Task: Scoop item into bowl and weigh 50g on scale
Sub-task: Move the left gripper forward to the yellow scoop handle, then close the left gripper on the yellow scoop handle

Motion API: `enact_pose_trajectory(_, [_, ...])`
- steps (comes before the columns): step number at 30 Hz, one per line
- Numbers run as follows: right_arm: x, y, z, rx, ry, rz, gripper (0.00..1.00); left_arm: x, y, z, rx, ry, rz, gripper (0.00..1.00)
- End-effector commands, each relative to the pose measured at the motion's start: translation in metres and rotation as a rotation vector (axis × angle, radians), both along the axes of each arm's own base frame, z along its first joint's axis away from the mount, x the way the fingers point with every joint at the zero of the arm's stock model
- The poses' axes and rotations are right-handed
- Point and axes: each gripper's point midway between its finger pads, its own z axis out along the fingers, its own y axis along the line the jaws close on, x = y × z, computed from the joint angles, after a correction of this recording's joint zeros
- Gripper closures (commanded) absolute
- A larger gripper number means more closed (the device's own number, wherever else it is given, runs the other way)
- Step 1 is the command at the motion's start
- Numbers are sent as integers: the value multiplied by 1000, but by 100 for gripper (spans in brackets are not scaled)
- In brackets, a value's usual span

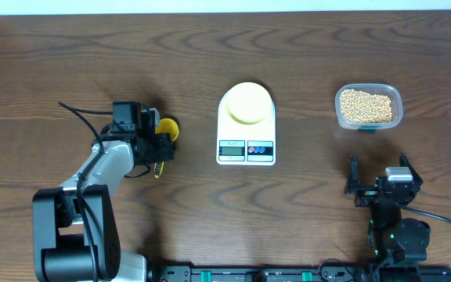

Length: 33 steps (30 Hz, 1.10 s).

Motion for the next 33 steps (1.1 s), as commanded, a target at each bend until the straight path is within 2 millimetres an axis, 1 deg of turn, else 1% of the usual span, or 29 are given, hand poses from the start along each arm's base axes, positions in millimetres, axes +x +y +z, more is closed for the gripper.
enact_pose_trajectory(1, [0,0,-1,-9,2,2,1,-34,-7,-27,-32,144,-17,41])
enact_pose_trajectory(4, [0,0,-1,-9,2,2,1,-40,-4,-28,-12,170,-11,41])
enact_pose_trajectory(8, [0,0,-1,-9,2,2,1,-48,9,-32,61,206,5,43])
enact_pose_trajectory(12, [0,0,-1,-9,2,2,1,-49,10,-32,66,211,6,52])
enact_pose_trajectory(14, [0,0,-1,-9,2,2,1,-49,10,-32,66,211,6,54])
enact_pose_trajectory(20, [0,0,-1,-9,2,2,1,-49,10,-32,66,211,6,65])
enact_pose_trajectory(25, [0,0,-1,-9,2,2,1,-48,10,-32,63,210,19,69])
enact_pose_trajectory(27, [0,0,-1,-9,2,2,1,-48,10,-32,62,208,24,76])
enact_pose_trajectory(29, [0,0,-1,-9,2,2,1,-48,9,-32,56,209,31,81])
enact_pose_trajectory(30, [0,0,-1,-9,2,2,1,-48,8,-32,49,209,29,86])
enact_pose_trajectory(33, [0,0,-1,-9,2,2,1,-47,3,-30,21,204,24,87])
